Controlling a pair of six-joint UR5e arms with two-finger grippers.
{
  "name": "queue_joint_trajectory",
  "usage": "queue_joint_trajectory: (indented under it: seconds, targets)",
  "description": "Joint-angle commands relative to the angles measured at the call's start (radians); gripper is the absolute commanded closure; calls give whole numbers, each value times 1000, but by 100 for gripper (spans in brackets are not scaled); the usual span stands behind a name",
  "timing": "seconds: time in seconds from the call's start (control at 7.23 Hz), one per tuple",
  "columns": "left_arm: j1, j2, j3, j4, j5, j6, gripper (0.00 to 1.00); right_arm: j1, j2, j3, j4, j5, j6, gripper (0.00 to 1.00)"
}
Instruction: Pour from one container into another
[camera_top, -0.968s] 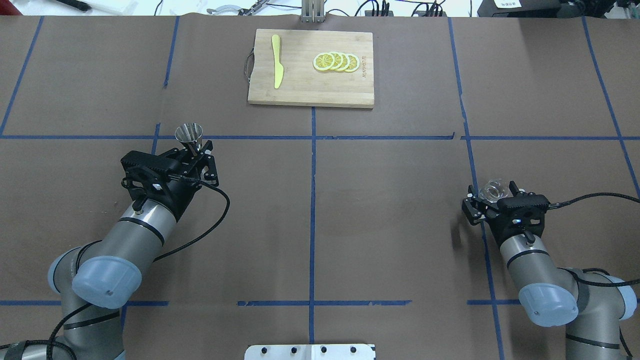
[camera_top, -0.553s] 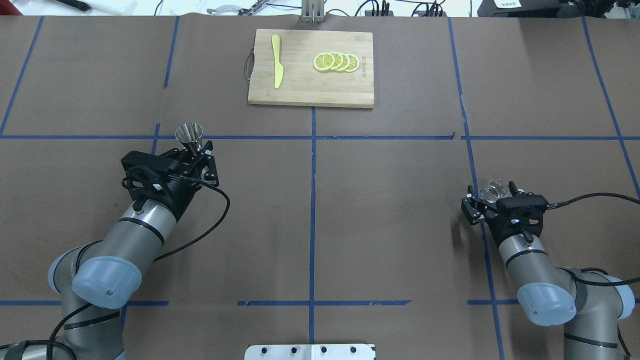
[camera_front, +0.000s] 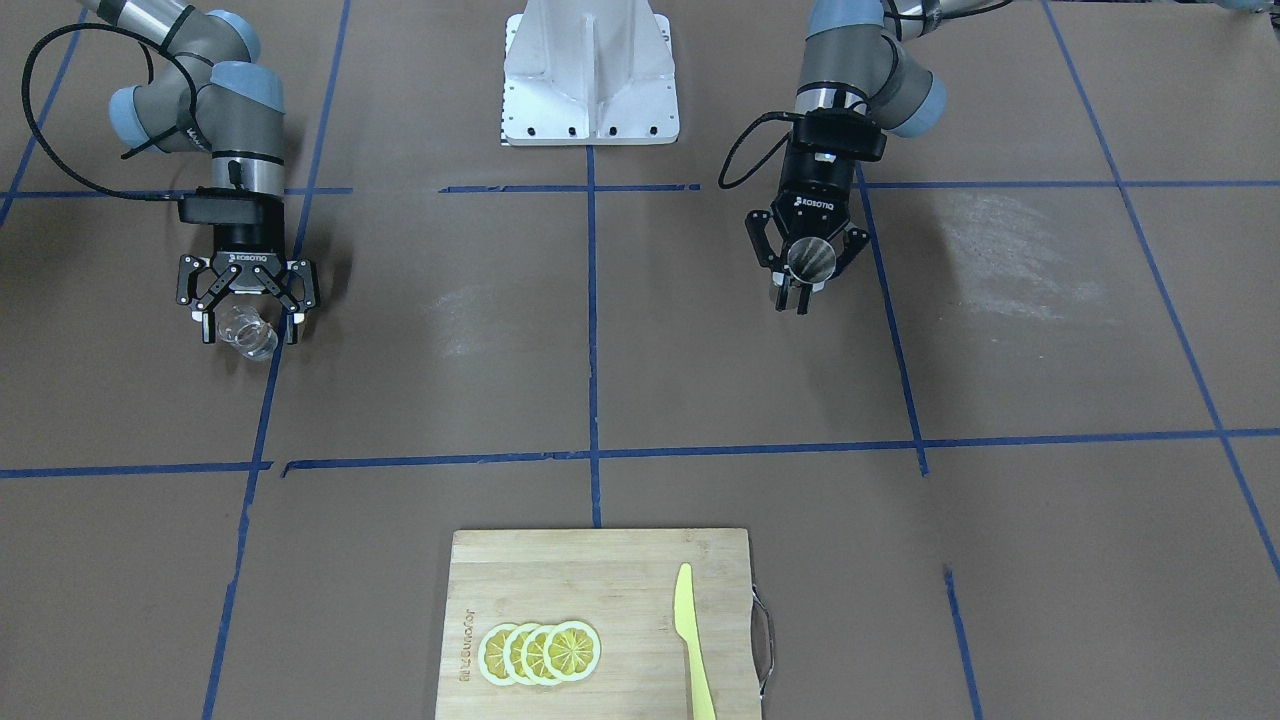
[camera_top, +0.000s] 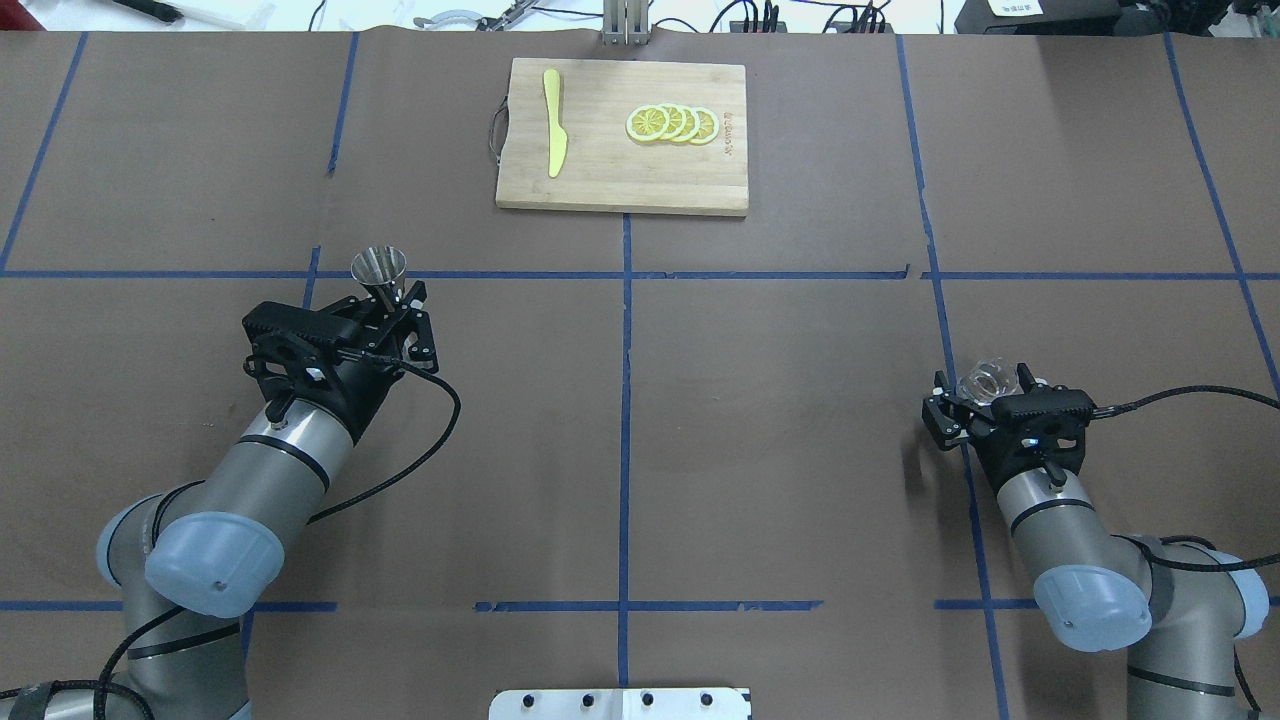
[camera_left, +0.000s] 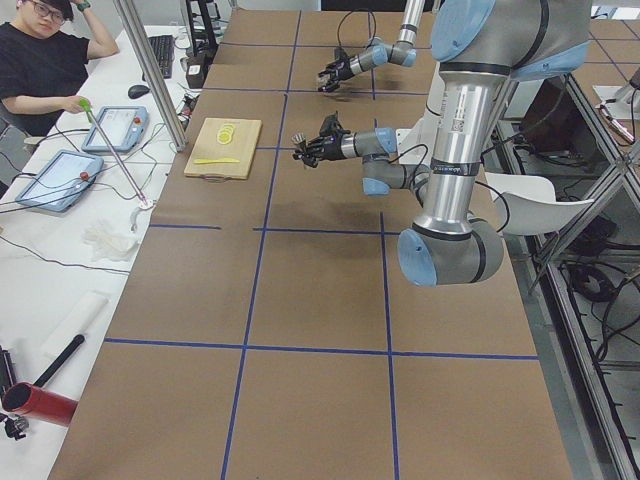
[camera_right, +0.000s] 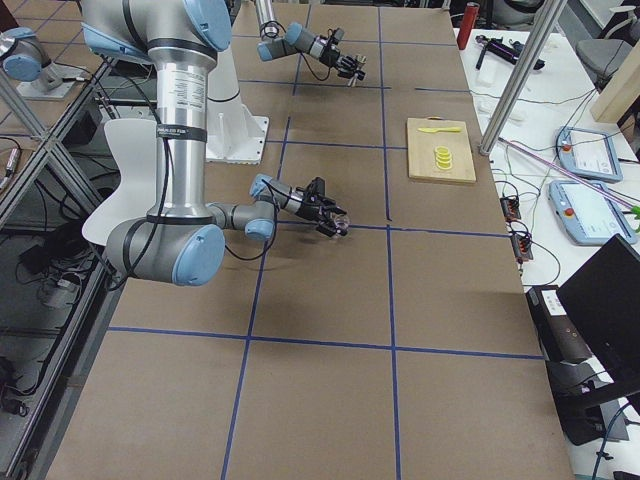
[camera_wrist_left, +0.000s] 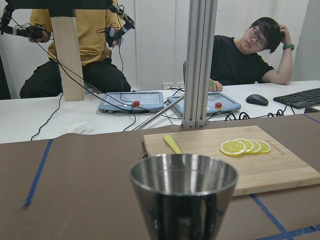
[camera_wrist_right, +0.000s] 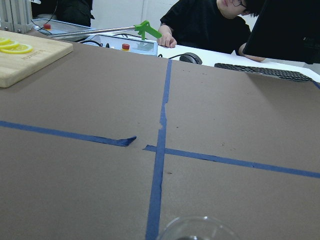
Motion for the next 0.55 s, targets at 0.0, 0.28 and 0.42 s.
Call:
queue_joint_trajectory:
  seconds: [0.0, 0.28, 0.42]
  targets:
    - [0, 0, 1, 0, 0, 0, 100, 2, -1, -1, 0, 26, 0, 1]
    - [0, 0, 1, 0, 0, 0, 100, 2, 1, -1, 0, 28, 2, 9]
    - [0, 0, 0, 0, 0, 0, 100, 2, 1, -1, 0, 28, 3, 29]
